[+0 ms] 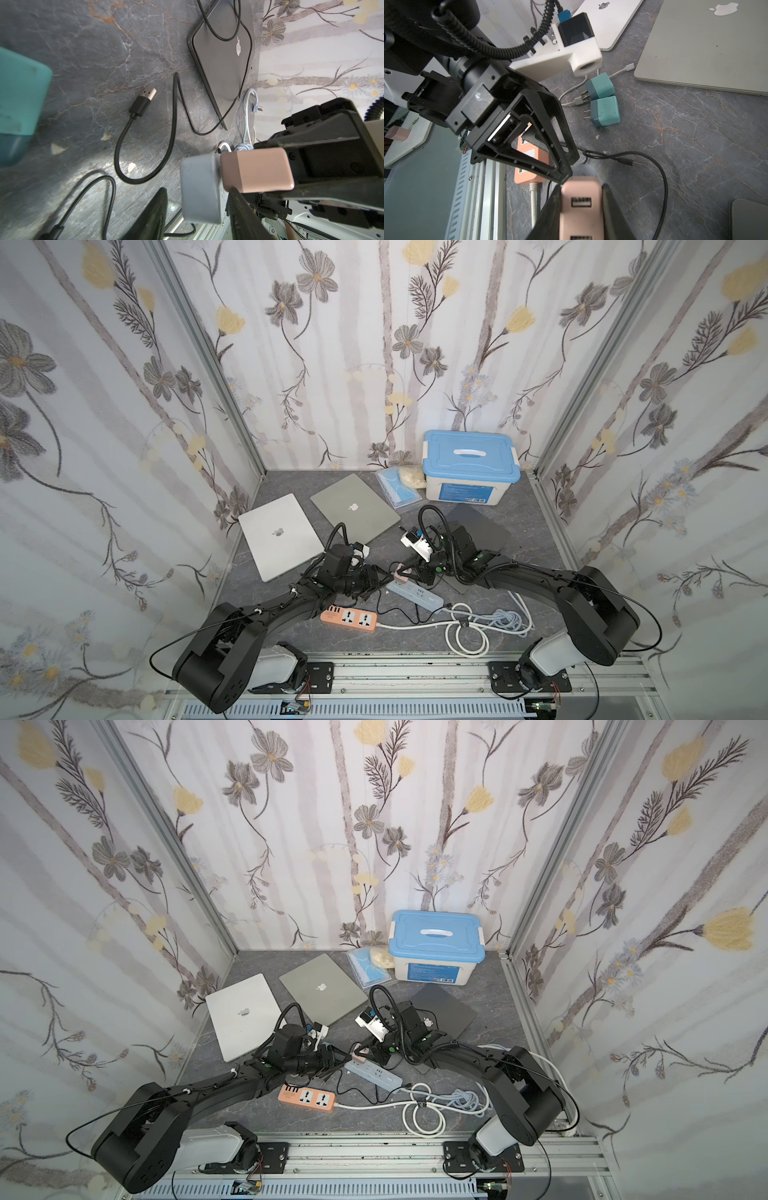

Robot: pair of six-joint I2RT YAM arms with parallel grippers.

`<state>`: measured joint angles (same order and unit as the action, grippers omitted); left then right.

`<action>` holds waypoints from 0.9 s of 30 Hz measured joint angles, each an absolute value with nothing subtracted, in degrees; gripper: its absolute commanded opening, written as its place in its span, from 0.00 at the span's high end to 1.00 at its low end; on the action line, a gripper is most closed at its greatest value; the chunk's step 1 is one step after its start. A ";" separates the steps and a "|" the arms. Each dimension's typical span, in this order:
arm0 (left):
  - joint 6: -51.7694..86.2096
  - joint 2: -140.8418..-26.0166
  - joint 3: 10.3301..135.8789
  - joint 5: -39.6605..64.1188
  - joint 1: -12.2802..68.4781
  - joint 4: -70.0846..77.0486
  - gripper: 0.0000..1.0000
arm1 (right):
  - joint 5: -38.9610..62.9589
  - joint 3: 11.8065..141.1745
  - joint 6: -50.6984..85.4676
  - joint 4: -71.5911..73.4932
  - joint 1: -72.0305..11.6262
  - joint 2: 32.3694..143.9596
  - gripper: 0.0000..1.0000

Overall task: Unplug the laptop charger
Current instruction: Remove the plug from the socket.

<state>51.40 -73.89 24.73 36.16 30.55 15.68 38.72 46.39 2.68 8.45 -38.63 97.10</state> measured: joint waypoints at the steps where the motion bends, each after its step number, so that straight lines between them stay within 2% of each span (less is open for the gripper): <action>1: 51.42 -74.08 24.73 36.18 30.55 15.68 0.42 | 38.63 46.39 2.74 8.43 -38.61 97.08 1.00; 9: 51.44 -75.09 24.73 36.25 30.55 17.02 0.50 | 38.35 46.17 3.97 8.97 -38.22 96.82 1.00; 23: 52.38 -76.14 24.62 36.64 30.57 19.11 0.51 | 41.08 45.56 5.74 13.15 -37.98 96.62 1.00; 27: 52.56 -76.36 24.47 36.82 30.57 19.51 0.57 | 41.60 45.12 6.17 13.58 -37.93 96.66 1.00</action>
<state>52.56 -76.36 24.47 36.82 30.57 19.51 41.60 45.12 6.17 13.58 -37.93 96.66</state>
